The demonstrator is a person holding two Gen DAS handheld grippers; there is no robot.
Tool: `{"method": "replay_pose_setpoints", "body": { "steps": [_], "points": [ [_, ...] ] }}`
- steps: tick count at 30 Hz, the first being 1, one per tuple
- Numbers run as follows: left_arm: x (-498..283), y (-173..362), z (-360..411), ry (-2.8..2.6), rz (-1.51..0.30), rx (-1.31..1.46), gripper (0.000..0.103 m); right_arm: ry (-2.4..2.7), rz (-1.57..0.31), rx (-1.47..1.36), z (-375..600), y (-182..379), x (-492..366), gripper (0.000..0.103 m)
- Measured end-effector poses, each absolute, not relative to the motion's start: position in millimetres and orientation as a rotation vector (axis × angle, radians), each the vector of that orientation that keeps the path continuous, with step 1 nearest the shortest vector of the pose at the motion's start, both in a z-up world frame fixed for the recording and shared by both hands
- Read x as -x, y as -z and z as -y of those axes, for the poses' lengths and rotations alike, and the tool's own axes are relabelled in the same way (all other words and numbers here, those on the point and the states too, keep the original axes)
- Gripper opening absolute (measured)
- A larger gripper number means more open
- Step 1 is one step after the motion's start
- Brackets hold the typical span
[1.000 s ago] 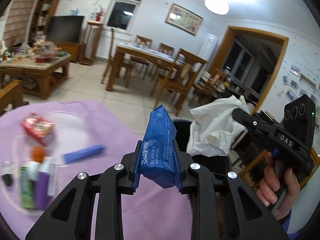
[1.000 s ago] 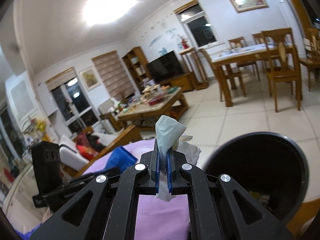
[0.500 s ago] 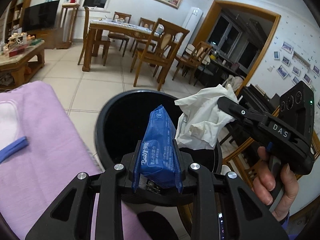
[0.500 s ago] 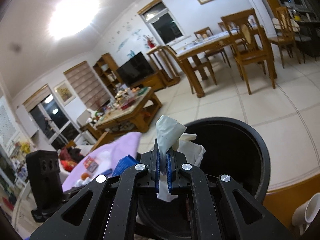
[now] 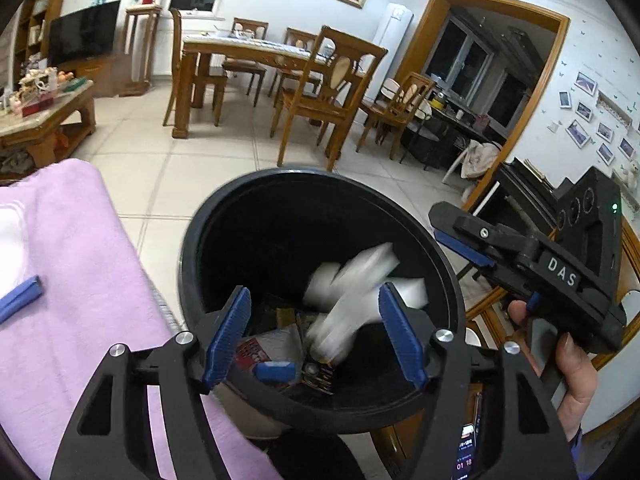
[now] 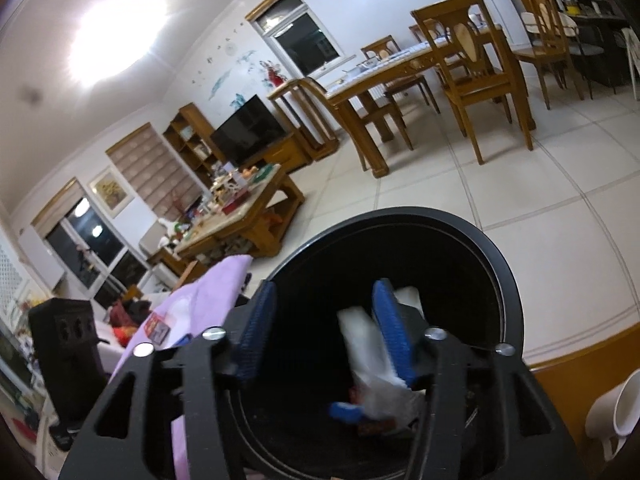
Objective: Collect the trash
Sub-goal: 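Carry wrapper and tissue over the black bin and open both tools, then grasp the clear cup lid with the left tool while the right tool grasps the red milk box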
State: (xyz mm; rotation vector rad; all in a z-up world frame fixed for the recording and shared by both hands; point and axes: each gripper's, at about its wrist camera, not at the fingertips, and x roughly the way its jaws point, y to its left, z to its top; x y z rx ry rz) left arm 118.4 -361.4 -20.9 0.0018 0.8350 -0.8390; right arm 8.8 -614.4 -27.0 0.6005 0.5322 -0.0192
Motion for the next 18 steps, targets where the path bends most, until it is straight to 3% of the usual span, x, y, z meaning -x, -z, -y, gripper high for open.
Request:
{"method": "replay_pose_setpoints", "body": {
  "steps": [7, 18],
  "points": [
    [-108, -1, 321, 0.807, -0.795, 0.018, 0.067, 0.004, -0.537, -0.565, 594, 20, -14, 0.064],
    [-113, -7, 143, 0.533, -0.764, 0.114, 0.067, -0.141, -0.603, -0.449, 476, -8, -67, 0.064]
  ]
}}
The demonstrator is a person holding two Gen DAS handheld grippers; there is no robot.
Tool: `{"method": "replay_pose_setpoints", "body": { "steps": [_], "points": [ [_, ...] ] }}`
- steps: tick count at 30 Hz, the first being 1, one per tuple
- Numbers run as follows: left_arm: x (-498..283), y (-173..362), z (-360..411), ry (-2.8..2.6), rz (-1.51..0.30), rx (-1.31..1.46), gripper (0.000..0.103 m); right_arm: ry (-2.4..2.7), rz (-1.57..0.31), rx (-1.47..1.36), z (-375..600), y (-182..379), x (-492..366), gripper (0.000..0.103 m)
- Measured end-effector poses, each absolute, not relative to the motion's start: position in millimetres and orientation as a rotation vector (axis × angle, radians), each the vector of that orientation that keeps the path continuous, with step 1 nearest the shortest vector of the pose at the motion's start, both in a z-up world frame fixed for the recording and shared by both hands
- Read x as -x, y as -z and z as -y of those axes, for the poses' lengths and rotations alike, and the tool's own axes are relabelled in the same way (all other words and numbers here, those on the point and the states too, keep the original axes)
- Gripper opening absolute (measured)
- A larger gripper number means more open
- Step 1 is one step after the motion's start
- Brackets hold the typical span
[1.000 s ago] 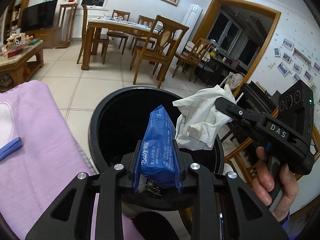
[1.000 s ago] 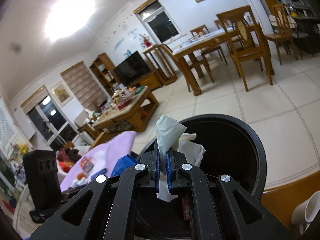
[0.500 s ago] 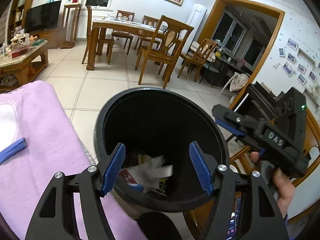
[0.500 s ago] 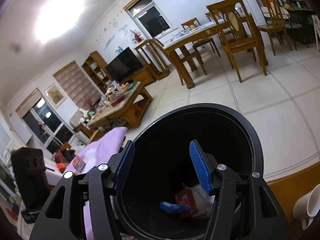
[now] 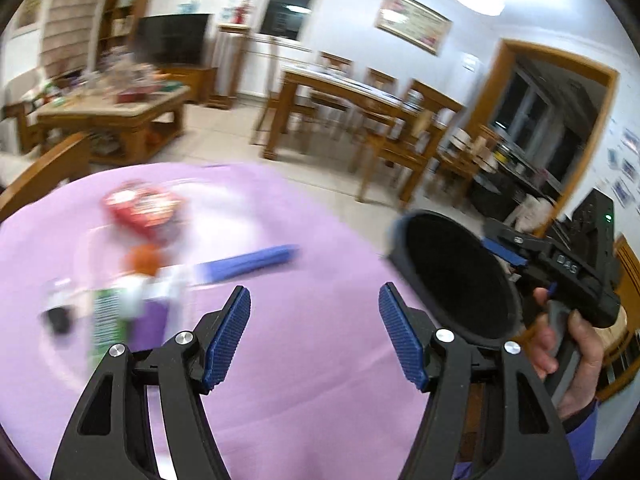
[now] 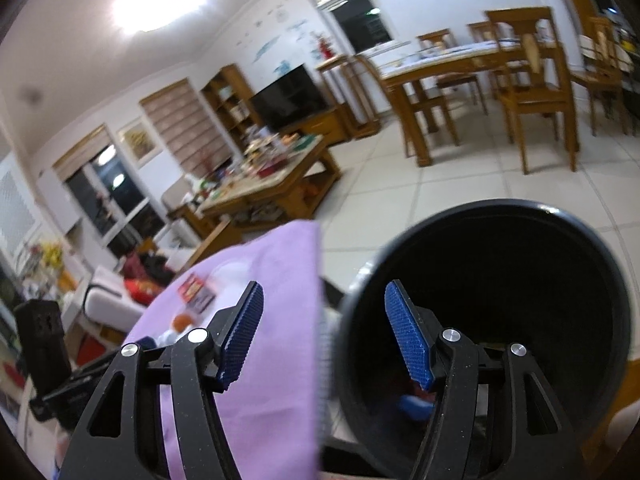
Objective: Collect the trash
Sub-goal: 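Grasp the clear cup lid with the left tool while the right tool grasps the red milk box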
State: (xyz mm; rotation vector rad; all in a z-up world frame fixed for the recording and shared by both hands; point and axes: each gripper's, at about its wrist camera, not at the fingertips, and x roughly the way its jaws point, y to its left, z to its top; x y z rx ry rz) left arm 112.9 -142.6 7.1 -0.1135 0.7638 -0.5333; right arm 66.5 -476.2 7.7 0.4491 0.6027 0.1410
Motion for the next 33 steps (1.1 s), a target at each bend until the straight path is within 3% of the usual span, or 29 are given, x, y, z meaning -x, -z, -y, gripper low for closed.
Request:
{"method": "replay_pose_setpoints", "body": {
  "steps": [4, 6, 9, 13, 21, 28, 32, 33],
  "points": [
    [-125, 0, 68, 0.393, -0.781, 0.181, 0.067, -0.212, -0.643, -0.389, 419, -13, -93, 0.064],
    [-133, 5, 43, 0.331, -0.808, 0.203, 0.066, -0.252, -0.665, -0.356, 387, -14, -107, 0.071],
    [-152, 18, 13, 0.261, -0.854, 0.198, 0.065, -0.314, -0.697, -0.293, 334, -16, -131, 0.073],
    [-174, 34, 2, 0.230, -0.911, 0.159, 0.057, -0.377, -0.738, -0.185, 265, -17, -163, 0.078],
    [-188, 54, 1, 0.219, -0.925, 0.078, 0.055, -0.423, -0.818, 0.035, 175, 2, -242, 0.089],
    [-184, 56, 2, 0.208, -0.893, 0.012, 0.041, -0.420, -0.884, 0.172, 137, 34, -298, 0.090],
    [-183, 56, -1, 0.221, -0.892, 0.009, 0.040, -0.428, -0.911, 0.199, 120, 48, -321, 0.090],
    [-182, 55, -1, 0.223, -0.892, 0.009, 0.040, -0.429, -0.920, 0.202, 121, 52, -323, 0.083]
  ]
}}
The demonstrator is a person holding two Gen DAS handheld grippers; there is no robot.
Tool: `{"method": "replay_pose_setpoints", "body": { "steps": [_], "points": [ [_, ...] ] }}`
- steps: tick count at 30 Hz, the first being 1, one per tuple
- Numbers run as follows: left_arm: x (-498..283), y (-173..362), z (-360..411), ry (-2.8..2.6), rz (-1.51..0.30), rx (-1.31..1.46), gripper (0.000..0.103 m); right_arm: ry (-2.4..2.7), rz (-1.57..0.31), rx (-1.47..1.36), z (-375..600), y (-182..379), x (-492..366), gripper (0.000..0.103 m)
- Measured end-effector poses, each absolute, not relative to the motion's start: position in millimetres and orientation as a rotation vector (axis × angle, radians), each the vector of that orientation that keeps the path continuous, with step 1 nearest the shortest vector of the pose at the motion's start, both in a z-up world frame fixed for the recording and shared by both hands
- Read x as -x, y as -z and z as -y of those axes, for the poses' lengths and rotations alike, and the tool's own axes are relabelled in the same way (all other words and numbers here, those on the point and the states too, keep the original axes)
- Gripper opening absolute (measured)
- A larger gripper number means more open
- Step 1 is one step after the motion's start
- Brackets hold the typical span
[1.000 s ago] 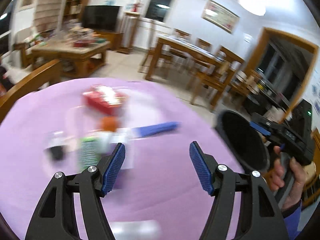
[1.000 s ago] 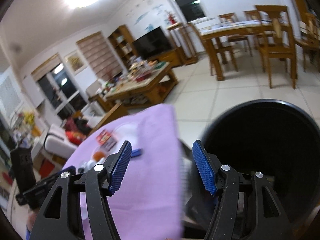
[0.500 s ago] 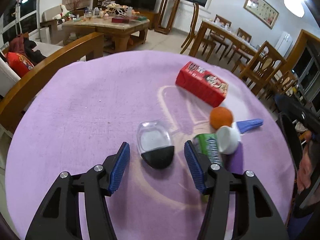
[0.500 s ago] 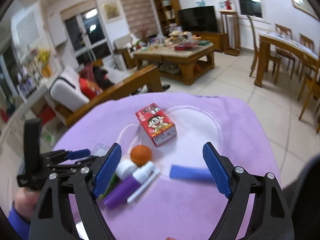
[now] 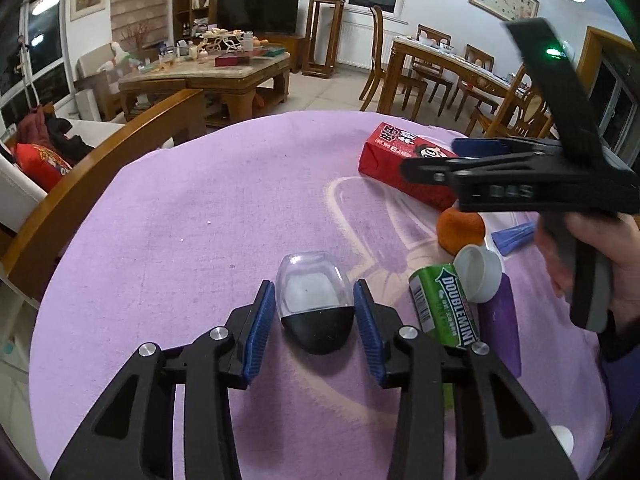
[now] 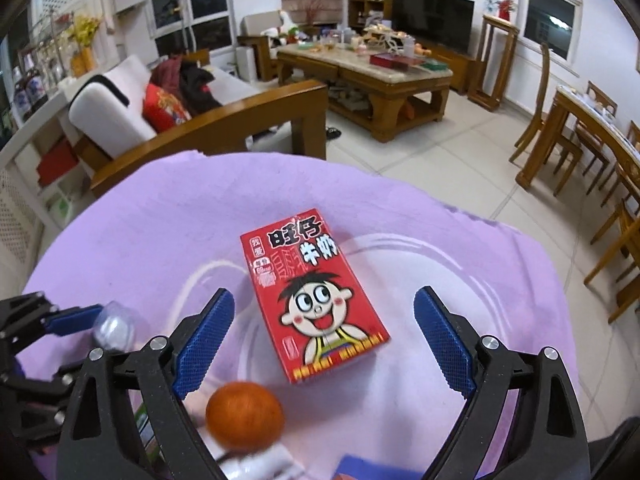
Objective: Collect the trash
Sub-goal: 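Grasp the clear cup lid with the left tool while the right tool grasps the red milk box, then carry lid and red milk box over the black bin and open both tools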
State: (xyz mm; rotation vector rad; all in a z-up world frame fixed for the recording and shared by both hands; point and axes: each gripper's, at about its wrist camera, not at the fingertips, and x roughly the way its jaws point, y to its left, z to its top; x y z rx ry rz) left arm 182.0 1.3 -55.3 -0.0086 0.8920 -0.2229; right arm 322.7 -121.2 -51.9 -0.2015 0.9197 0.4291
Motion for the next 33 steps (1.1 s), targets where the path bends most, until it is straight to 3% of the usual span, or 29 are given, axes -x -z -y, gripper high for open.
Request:
{"method": "replay_pose_setpoints", "body": {
  "steps": [2, 4, 10, 19, 33],
  "points": [
    [-182, 55, -3, 0.232, -0.891, 0.029, 0.040, -0.426, -0.943, 0.213, 117, 59, -328, 0.059],
    [-181, 55, -7, 0.246, -0.888, 0.062, 0.040, -0.430, -0.949, 0.220, 114, 62, -327, 0.052],
    [-179, 52, -18, 0.259, -0.849, 0.117, 0.040, -0.466, -0.897, 0.137, 118, 41, -307, 0.051],
    [-155, 12, -14, 0.294, -0.669, 0.157, 0.040, -0.575, -0.728, -0.030, 146, -32, -231, 0.051],
    [-109, -60, 88, 0.472, -0.536, 0.067, 0.040, -0.476, -0.513, -0.291, 316, -91, -107, 0.051]
  ]
}}
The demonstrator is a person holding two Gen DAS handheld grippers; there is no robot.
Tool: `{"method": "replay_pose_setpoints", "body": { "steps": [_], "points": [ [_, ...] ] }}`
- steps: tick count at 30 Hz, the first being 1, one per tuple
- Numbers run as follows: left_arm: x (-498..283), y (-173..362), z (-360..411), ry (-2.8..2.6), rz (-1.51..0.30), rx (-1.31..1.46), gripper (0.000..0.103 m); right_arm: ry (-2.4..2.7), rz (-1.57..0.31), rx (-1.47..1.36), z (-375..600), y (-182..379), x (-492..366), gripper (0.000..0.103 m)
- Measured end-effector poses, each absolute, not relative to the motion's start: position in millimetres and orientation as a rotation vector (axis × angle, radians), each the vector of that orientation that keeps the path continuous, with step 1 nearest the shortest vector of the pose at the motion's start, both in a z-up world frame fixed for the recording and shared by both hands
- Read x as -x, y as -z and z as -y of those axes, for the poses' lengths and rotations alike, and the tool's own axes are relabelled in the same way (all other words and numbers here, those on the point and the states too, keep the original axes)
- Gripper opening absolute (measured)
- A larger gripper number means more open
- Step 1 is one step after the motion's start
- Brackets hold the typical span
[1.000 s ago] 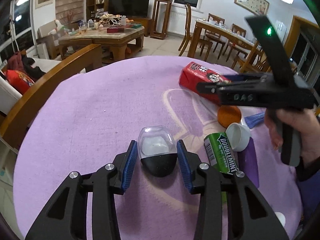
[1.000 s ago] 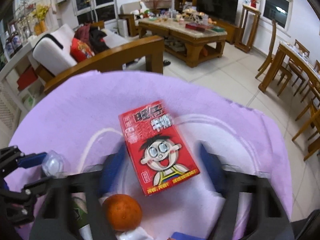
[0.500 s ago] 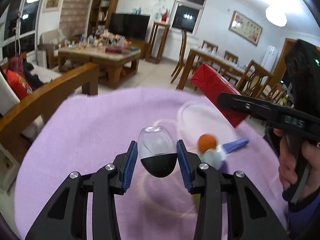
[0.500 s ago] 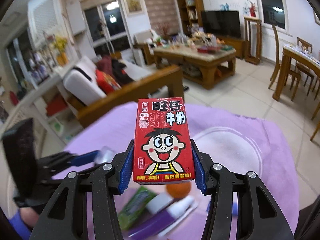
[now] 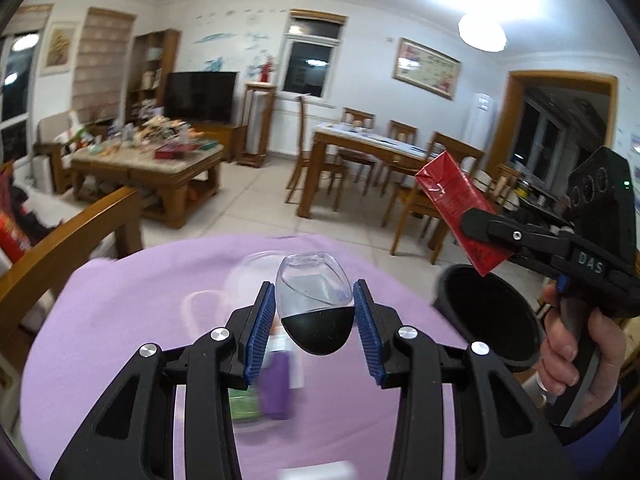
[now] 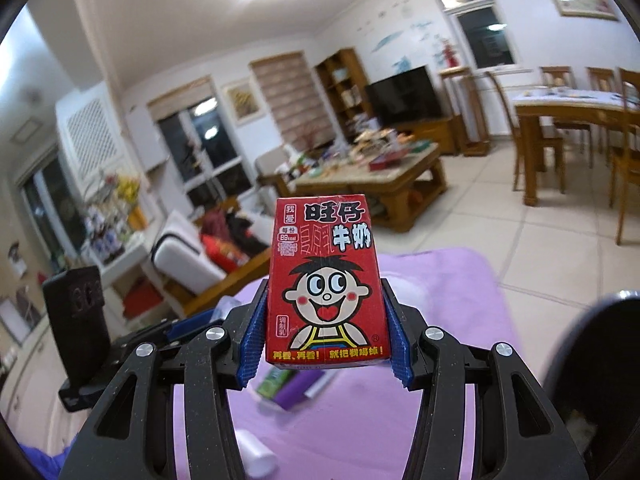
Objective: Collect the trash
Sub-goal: 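Carry lid and red milk box over the black bin and open both tools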
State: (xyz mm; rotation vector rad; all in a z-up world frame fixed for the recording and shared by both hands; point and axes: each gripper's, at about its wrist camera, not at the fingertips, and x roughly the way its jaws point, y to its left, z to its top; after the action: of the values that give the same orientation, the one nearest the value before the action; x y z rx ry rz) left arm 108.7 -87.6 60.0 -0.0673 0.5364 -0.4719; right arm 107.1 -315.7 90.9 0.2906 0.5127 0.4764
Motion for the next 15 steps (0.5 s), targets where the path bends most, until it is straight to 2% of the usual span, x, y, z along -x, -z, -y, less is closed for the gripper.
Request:
{"method": "replay_pose_setpoints", "body": {
  "steps": [15],
  "points": [
    [-86, -54, 259, 0.768, -0.554, -0.034, 0.040, -0.175, -0.411, -0.478, 548, -64, 17, 0.051]
  ]
}}
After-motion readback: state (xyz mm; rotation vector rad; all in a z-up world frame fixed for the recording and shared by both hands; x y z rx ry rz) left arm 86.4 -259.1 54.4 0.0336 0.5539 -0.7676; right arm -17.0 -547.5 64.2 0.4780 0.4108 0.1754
